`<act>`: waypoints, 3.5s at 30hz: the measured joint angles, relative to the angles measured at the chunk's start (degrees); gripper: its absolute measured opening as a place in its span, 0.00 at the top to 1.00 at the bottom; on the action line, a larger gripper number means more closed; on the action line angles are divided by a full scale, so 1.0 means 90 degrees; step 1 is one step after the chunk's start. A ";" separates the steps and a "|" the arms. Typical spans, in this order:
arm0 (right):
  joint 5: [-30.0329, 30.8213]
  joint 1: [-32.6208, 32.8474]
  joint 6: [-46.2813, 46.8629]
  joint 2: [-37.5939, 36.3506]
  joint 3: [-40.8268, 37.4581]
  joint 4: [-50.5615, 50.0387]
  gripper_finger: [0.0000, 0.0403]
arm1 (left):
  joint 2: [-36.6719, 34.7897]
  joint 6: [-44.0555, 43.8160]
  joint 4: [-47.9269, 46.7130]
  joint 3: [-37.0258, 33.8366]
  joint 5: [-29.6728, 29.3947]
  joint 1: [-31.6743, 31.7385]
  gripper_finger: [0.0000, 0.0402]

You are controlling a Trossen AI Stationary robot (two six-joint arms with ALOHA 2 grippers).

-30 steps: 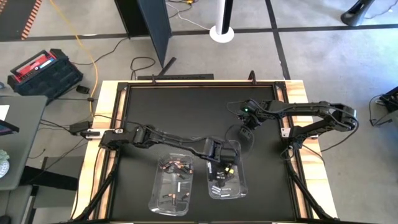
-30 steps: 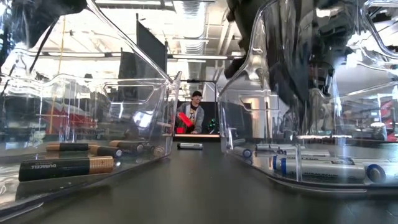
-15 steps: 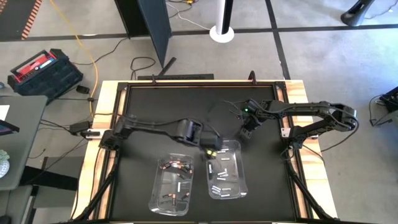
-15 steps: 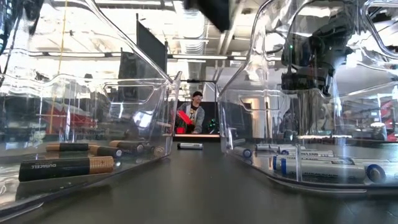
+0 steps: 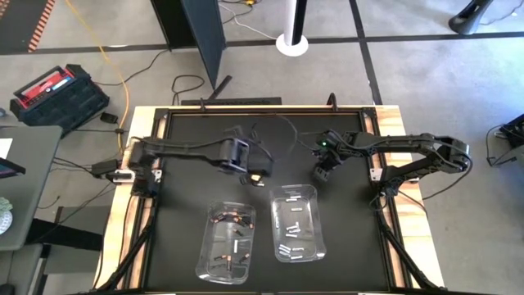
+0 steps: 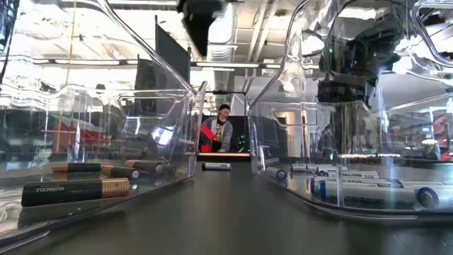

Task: Sort batteries
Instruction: Put the black battery into the left transparent bin, then move the right transparent bin to the top of the table

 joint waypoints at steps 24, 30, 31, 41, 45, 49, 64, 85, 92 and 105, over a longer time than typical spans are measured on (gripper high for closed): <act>0.0000 0.0000 0.1082 0.0002 0.0000 0.0374 0.60 | -0.2373 0.2292 0.6559 -0.6234 0.3275 0.1827 0.61; 0.0000 0.0000 0.1346 0.0001 0.0000 0.0382 0.60 | -0.1891 0.2798 0.7455 -0.6232 0.4258 0.1846 0.58; 0.0000 0.0000 0.1400 0.0002 0.0000 0.0384 0.60 | -0.1828 0.2843 0.7592 -0.6229 0.4346 0.1842 0.58; 0.0002 0.0000 0.1602 0.0002 0.0000 0.0423 0.60 | -0.0920 0.2978 0.7664 -0.5843 0.4478 0.1855 0.58; 0.0002 0.0000 0.1630 0.0001 0.0000 0.0526 0.60 | -0.0623 0.3026 0.7564 -0.5620 0.4463 0.1850 0.58; 0.0002 0.0000 0.1664 0.0002 0.0000 0.0542 0.60 | -0.0473 0.3060 0.7508 -0.5528 0.4459 0.1749 0.58; 0.0005 0.0000 0.1615 0.0002 0.0000 0.0574 0.60 | -0.0481 0.3291 0.7476 -0.5545 0.3983 0.1448 0.58; 0.0012 0.0041 0.1596 0.0000 0.0000 0.0644 0.60 | -0.0272 0.3295 0.7536 -0.5618 0.3669 0.1564 0.58; 0.0012 0.0041 0.1586 0.0001 0.0000 0.0644 0.60 | -0.0291 0.3237 0.6978 -0.5053 0.3650 0.1611 0.58; 0.0012 0.0041 0.1545 0.0002 0.0000 0.0644 0.60 | -0.0291 0.3250 0.6965 -0.4663 0.3650 0.1613 0.58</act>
